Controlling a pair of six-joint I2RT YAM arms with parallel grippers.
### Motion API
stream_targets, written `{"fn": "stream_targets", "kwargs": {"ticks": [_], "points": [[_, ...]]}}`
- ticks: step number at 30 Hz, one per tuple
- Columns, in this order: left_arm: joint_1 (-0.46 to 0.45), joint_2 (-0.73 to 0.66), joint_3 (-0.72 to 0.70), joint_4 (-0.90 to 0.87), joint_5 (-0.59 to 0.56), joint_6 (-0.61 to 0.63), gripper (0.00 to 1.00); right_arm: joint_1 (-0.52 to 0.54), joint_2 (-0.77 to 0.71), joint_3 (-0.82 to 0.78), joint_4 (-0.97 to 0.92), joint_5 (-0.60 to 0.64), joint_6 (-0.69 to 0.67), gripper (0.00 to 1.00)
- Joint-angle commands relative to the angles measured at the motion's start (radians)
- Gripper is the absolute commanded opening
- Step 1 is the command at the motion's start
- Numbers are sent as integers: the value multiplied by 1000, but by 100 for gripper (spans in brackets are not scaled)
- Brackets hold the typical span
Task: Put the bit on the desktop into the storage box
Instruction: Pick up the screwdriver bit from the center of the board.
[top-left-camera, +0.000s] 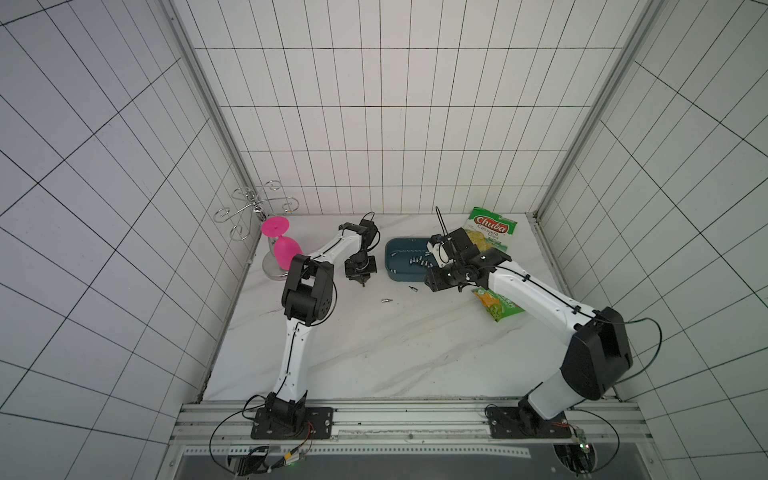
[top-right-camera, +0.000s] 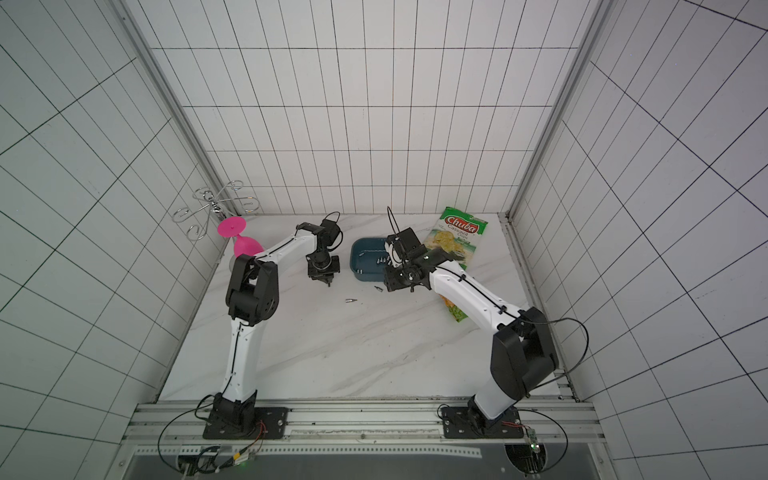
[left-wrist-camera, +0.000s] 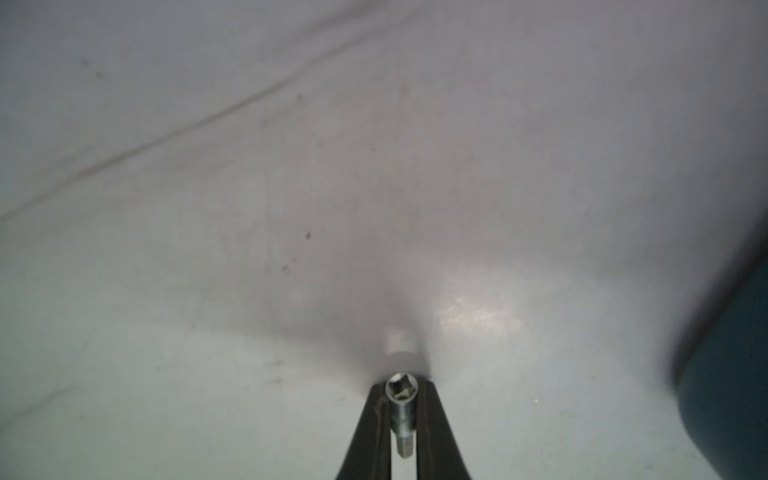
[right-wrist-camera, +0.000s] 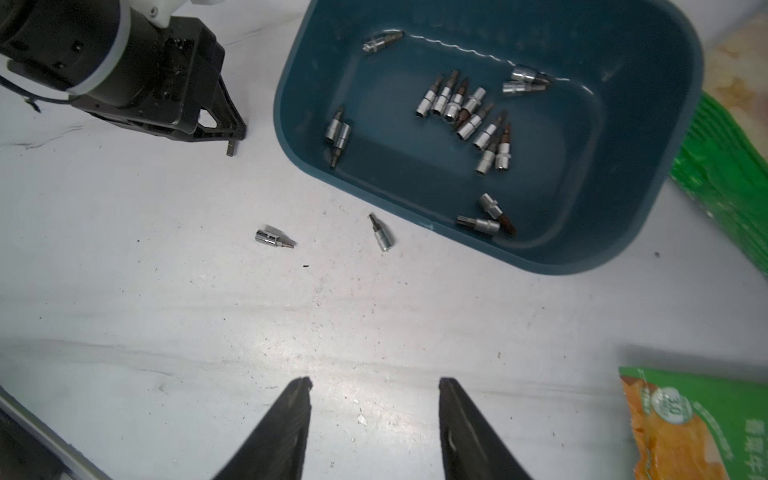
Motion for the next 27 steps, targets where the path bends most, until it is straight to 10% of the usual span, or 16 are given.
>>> {"fn": "stream_targets", "kwargs": {"ticks": [1,27], "points": [[43,-126,-44,-24,-6,15,0,23,59,29,39,-69,-59,53],[72,-598,-369,-82,-13,-40,0,159,447,362,-50,-151,-182,48]]}}
